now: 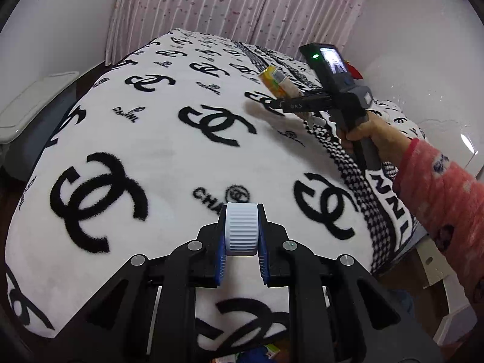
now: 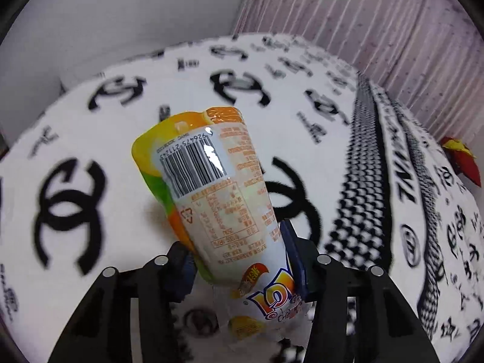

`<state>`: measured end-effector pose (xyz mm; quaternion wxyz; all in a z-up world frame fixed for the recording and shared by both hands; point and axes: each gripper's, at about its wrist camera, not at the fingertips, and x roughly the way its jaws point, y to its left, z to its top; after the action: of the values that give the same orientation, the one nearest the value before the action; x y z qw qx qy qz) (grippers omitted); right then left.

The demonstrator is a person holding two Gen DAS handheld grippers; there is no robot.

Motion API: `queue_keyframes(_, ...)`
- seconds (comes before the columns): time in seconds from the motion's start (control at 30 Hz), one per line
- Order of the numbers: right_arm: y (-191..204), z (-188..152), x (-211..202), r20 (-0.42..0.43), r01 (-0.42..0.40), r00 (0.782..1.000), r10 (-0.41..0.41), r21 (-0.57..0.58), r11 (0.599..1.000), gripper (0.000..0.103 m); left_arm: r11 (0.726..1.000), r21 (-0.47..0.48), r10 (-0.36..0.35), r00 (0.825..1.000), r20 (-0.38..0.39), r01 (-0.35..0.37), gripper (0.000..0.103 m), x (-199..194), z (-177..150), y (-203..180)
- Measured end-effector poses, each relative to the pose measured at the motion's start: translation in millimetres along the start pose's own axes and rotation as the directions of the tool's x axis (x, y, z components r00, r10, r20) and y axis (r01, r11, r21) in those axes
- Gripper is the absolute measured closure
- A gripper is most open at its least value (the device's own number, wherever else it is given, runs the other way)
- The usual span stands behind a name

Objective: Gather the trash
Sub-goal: 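Grasp the white bottle cap with the left tool while the right tool grasps the juice pouch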

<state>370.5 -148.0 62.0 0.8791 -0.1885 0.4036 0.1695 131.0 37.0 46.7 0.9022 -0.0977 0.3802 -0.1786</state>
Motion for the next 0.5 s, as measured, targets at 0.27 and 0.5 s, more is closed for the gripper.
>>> queue_keyframes(0.27,32,-49,-115,0.086,-0.183,0.980,0.177,0.072,0.980,0.054,0.999,0.047,0.000,1.000,0.025,-0.001,0.087,-30,-9,-25)
queue_keyframes(0.5,83,-138,-213,0.149,-0.347,0.931,0.334,0.071,0.935,0.054,0.993,0.112,-0.019,0.999,-0.030,0.023,0.087,-52,-46,-47)
